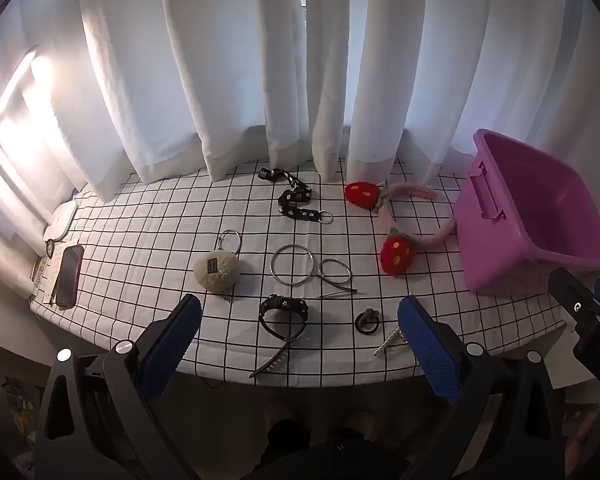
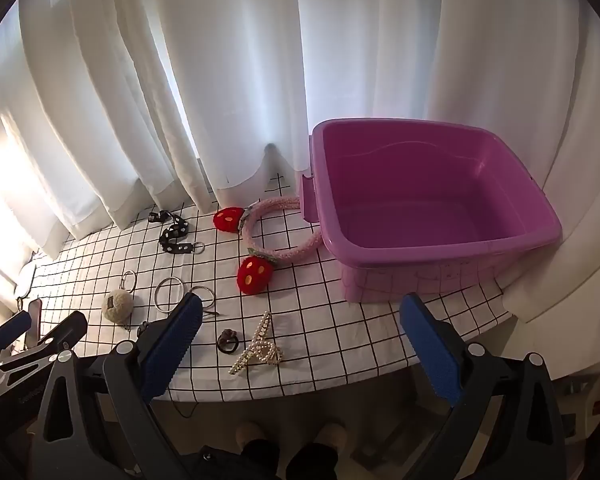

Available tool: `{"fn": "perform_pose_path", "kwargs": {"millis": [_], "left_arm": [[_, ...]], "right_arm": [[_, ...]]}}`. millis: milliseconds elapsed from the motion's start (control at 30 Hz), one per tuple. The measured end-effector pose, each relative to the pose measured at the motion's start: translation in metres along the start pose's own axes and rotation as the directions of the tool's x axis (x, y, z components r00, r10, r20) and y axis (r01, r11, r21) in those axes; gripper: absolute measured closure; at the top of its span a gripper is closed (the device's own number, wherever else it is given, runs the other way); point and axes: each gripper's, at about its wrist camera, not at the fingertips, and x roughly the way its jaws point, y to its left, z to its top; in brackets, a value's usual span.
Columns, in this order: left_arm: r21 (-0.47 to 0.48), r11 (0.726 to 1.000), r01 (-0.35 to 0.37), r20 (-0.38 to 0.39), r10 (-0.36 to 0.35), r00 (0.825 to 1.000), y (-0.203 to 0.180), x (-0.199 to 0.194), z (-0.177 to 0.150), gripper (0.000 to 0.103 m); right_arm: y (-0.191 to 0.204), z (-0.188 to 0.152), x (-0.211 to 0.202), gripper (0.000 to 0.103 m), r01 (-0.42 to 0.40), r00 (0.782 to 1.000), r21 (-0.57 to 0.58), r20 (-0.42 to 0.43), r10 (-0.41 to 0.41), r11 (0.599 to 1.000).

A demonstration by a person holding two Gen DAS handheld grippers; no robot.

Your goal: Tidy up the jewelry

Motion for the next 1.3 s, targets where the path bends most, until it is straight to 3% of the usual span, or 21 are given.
{"fn": "perform_pose_path", "kwargs": {"millis": [1300], "left_arm": [[0.002, 1.000, 0.001, -0.005, -0.001, 1.000, -0.0006, 0.0027, -0.0018, 0.006]], "right_arm": [[0.0045, 0.0010, 0.0038, 0.009, -0.012, 1.000, 0.004, -0.005, 0.012, 1.000]]}}
